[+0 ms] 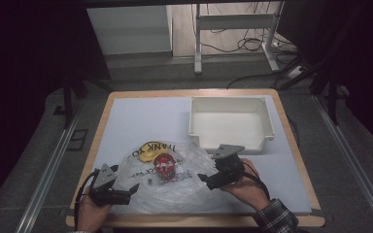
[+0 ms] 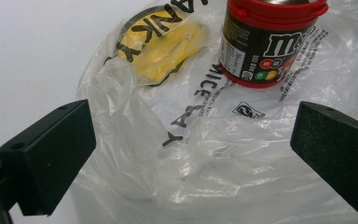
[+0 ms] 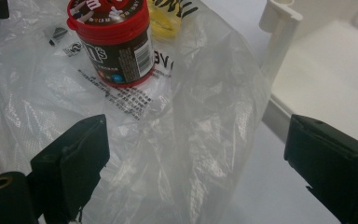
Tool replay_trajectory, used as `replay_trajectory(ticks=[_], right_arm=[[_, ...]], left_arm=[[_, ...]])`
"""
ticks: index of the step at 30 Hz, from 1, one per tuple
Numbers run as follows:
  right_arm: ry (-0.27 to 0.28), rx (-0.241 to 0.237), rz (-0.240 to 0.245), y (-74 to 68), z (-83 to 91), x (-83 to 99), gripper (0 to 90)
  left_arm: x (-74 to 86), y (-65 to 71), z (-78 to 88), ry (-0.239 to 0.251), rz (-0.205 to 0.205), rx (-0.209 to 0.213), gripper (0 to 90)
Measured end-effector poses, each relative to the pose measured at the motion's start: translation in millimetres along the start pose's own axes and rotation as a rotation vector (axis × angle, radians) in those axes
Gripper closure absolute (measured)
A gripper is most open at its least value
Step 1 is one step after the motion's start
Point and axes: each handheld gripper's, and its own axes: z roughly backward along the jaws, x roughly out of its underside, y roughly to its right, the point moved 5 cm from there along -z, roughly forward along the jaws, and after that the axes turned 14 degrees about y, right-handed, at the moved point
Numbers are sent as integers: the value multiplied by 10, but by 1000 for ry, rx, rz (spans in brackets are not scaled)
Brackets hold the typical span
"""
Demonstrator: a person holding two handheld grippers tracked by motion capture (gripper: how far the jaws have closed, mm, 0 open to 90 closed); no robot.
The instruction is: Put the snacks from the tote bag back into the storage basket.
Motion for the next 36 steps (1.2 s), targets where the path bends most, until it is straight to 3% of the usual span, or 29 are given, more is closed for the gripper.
replay_trajectory(ticks=[36], right_arm=[[10, -65, 25, -188, -465, -134, 75]], left_arm=[[-15, 0, 13, 15, 9, 7, 0]])
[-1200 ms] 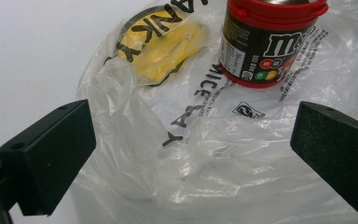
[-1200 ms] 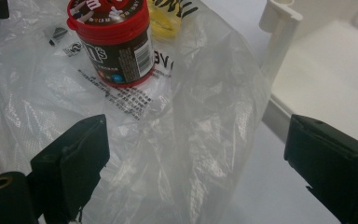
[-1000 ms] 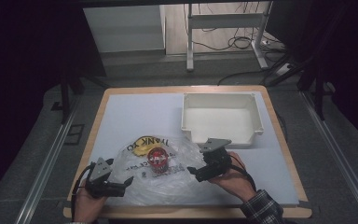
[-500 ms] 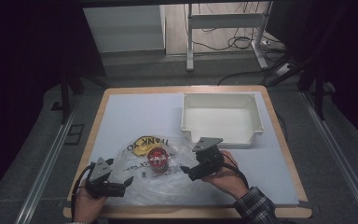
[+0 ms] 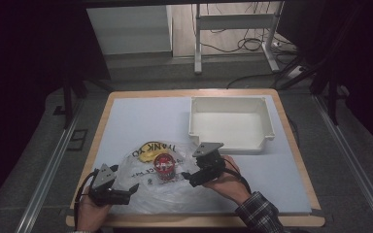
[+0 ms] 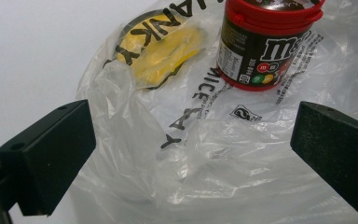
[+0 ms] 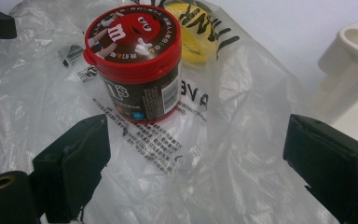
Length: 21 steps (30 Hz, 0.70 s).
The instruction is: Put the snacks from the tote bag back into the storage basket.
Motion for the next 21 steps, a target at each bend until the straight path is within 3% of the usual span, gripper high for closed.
replay_trajectory(ticks=[21], right_arm=[[11, -36, 18, -179, -290, -97, 75]], left_arm=[[-59, 9, 43, 67, 26, 26, 0]])
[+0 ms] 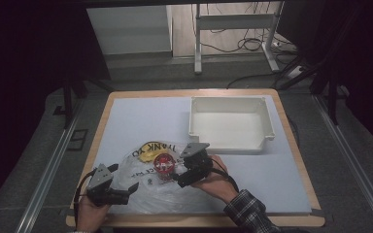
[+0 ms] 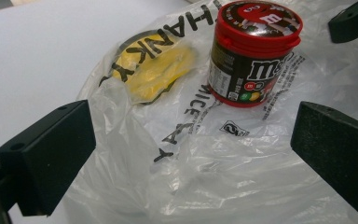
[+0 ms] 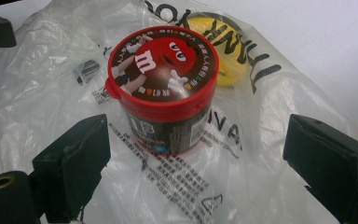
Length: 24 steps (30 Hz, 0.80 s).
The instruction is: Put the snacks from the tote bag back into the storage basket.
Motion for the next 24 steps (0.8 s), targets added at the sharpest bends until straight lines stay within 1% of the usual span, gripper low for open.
replay_trajectory(ticks=[7, 13, 21, 24], right_arm=[[5, -7, 0, -35, -106, 4, 75], [2, -18, -11, -76, -223, 34, 75], [-2, -21, -12, -129, -364, 53, 77], [-3, -19, -13, -136, -386, 54, 79]], left_arm=[[-5, 3, 3, 4, -3, 1, 0], [-6, 9, 1, 4, -4, 5, 0], [-8, 8, 5, 5, -4, 3, 0], [-8, 9, 6, 6, -4, 3, 0]])
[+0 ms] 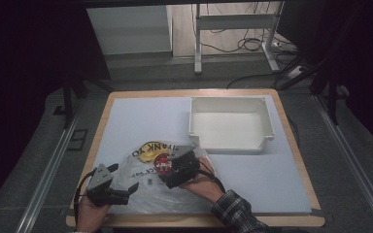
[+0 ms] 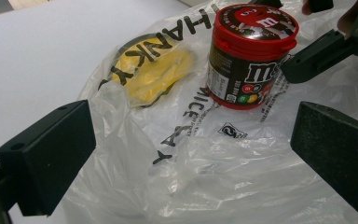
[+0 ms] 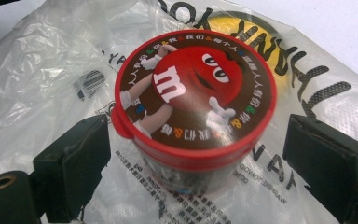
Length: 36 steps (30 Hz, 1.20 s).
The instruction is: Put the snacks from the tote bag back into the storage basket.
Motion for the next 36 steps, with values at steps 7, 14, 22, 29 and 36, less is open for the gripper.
replay_trajectory(ticks=[7, 14, 22, 29, 36], right_arm=[[-7, 1, -4, -7, -88, 19, 90], [-14, 16, -6, 15, -166, 48, 112], [-24, 20, -5, 19, -210, 76, 148], [-23, 9, 17, -24, -225, 67, 249], [-26, 15, 22, -30, -220, 66, 255]], left_arm=[[-1, -2, 2, 1, -1, -1, 0], [-1, -1, 2, 0, -1, 1, 0], [17, 3, -13, -19, -2, 5, 1], [22, 3, -17, -25, -4, 6, 0], [19, 0, -13, -21, -3, 4, 1]])
